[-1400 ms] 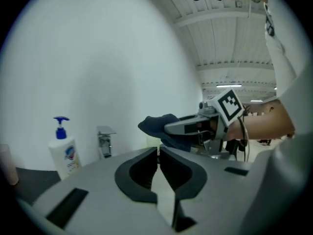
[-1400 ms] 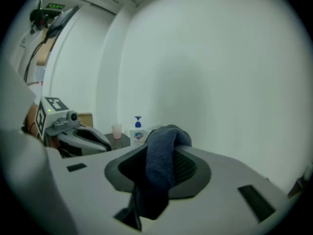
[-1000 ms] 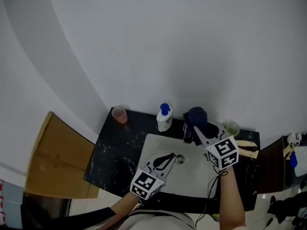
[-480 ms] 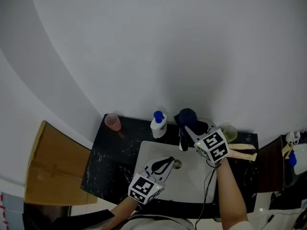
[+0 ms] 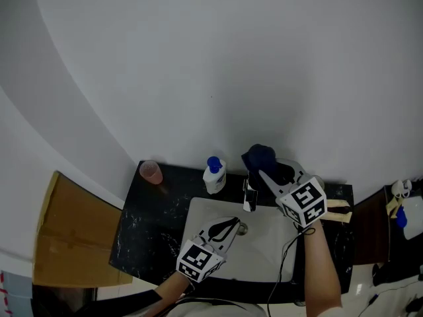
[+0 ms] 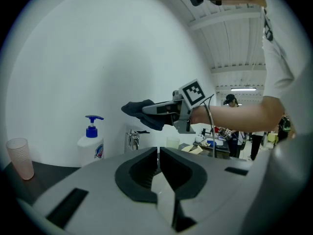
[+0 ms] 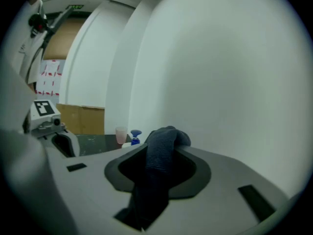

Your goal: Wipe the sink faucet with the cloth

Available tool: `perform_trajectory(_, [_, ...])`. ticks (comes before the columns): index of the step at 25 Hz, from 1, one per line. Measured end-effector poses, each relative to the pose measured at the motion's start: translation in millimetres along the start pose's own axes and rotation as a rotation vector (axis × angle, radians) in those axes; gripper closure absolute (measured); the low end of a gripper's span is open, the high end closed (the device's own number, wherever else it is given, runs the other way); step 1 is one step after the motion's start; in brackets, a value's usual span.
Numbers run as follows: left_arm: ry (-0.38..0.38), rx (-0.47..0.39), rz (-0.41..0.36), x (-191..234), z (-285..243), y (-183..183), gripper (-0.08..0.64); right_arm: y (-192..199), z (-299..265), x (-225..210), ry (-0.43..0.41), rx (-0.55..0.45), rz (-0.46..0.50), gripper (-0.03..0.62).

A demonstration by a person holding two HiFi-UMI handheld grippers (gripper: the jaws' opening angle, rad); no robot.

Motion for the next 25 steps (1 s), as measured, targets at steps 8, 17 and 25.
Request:
perform_trajectory(8, [0.002, -0.018, 0.004, 6, -1, -10, 0.544, 16, -27, 30, -0.147, 0.113, 0.118, 0.469])
perform_trajectory(17, [-0.006, -0.023, 0.002, 7, 7, -8, 0.543, 24, -34, -32, 0.081, 0.118, 0.064, 0.469])
perform_trajectory(25, [-0.008, -0.027, 0.012, 11, 8, -9, 0.543, -5, 0, 18, -0.165, -0.019, 0.067, 0.469])
Point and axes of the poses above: the fingertips, and each gripper's own axes: z backward along the fingers, x to its left, y out of its underside, the point moved 5 cm from there along z, backward along the fingers, and after that the axes turned 6 degrees about z, right-handed, at the moved point
